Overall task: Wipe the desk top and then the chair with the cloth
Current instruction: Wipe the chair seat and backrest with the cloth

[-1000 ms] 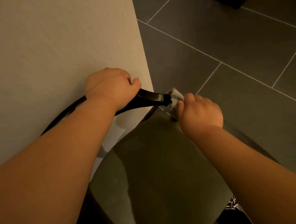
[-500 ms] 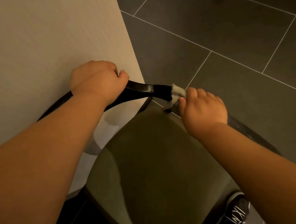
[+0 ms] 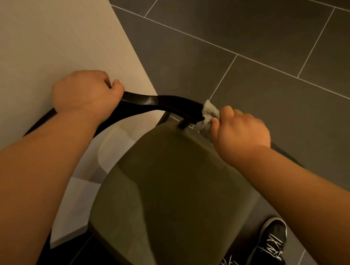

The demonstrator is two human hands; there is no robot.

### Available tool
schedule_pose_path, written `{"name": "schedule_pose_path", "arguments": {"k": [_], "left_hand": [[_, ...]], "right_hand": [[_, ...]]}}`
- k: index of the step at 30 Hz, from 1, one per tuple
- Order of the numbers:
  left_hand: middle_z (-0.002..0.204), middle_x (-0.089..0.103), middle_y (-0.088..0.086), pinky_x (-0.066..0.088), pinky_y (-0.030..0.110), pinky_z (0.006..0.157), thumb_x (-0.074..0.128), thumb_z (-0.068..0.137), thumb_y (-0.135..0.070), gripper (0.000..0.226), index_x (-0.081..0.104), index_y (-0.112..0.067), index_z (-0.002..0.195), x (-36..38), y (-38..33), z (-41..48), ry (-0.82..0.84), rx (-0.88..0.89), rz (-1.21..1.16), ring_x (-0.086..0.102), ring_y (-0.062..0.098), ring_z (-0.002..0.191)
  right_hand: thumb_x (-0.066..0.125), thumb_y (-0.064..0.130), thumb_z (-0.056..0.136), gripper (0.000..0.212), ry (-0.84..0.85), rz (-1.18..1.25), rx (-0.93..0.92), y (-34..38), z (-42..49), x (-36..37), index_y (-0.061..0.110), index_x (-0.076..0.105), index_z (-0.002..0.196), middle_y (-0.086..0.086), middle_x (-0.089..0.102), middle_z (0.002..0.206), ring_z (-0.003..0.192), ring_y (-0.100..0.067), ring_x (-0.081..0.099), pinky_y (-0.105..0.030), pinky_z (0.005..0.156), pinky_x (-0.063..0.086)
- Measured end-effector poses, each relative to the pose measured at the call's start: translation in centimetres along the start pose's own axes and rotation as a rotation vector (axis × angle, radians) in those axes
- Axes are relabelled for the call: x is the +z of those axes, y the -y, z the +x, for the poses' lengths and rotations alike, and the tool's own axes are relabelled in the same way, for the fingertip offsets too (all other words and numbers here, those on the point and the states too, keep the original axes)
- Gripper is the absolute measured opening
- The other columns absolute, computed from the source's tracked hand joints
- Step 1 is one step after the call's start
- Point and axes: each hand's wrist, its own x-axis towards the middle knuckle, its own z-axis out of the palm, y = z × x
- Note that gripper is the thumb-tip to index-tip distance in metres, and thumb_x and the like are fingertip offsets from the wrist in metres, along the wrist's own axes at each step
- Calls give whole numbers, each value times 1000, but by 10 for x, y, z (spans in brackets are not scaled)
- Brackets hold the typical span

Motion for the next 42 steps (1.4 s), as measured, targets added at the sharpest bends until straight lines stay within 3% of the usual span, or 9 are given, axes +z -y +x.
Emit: {"name": "schedule_pose_path", "arguments": {"k": [3, 8, 13, 16, 21, 26, 32, 37, 42], "left_hand": [[83, 66, 7, 43, 35, 61, 45, 100, -48, 39, 72, -20, 96, 2, 0, -1, -62, 22, -33, 57, 29, 72], [106, 65, 21, 50, 48, 70, 47, 105, -32, 36, 70, -11, 122, 12, -7, -4, -134, 117, -18, 58, 44, 86], [112, 67, 13, 46, 46, 86, 39, 105, -43, 43, 64, -18, 130, 11, -70, -20, -17, 292, 52, 58, 33, 102], [112, 66, 7, 48, 44, 91, 40, 106, -45, 39, 67, -21, 122, 18, -120, -34, 142, 388, -189, 57, 29, 106], [102, 66, -3, 39, 44, 96, 33, 105, -54, 44, 69, -30, 111, 42, -169, -51, 197, 505, -180, 57, 23, 102], [88, 62, -4, 37, 43, 93, 31, 98, -54, 47, 70, -29, 92, 62, -194, -71, 62, 438, -162, 53, 22, 91], [83, 58, -3, 38, 43, 89, 33, 98, -54, 46, 68, -27, 86, 64, -193, -70, 41, 417, -195, 50, 23, 85], [82, 56, -4, 41, 43, 89, 29, 100, -52, 49, 68, -26, 87, 65, -193, -70, 32, 418, -212, 48, 20, 84], [85, 58, 0, 40, 44, 89, 29, 101, -51, 50, 69, -23, 90, 63, -194, -72, 24, 401, -166, 50, 23, 87]], "right_hand": [[29, 44, 99, 37, -6, -13, 49, -28, -36, -4, 14, 49, 91, -11, 62, 82, 69, -37, 59, -36, 61, 29], [29, 46, 103, 36, 72, 17, 114, -21, -19, -6, 16, 49, 103, -12, 64, 102, 89, -38, 62, -37, 68, 32], [36, 44, 101, 33, -25, 48, -18, -28, -28, -3, 16, 54, 102, -8, 64, 92, 77, -33, 60, -35, 63, 30], [41, 43, 100, 28, -21, 52, 38, -57, -59, -5, 18, 48, 92, -7, 61, 82, 68, -33, 58, -34, 60, 30], [26, 48, 98, 34, 26, 32, 153, -69, -76, -6, 20, 39, 85, -6, 59, 78, 65, -32, 57, -35, 58, 33], [29, 47, 103, 36, 101, 58, 27, -47, -35, -9, 17, 49, 105, -7, 63, 99, 84, -32, 63, -37, 63, 33], [36, 46, 102, 31, 8, 69, 66, -70, -73, -11, 18, 50, 97, -5, 61, 86, 70, -32, 58, -34, 59, 29], [32, 47, 100, 27, 108, 60, 224, -81, -89, -18, 22, 37, 92, -4, 58, 86, 74, -33, 59, -34, 58, 30], [29, 50, 104, 30, 148, 101, 95, -63, -51, -13, 22, 38, 97, -2, 55, 88, 69, -27, 48, -35, 56, 31]]}}
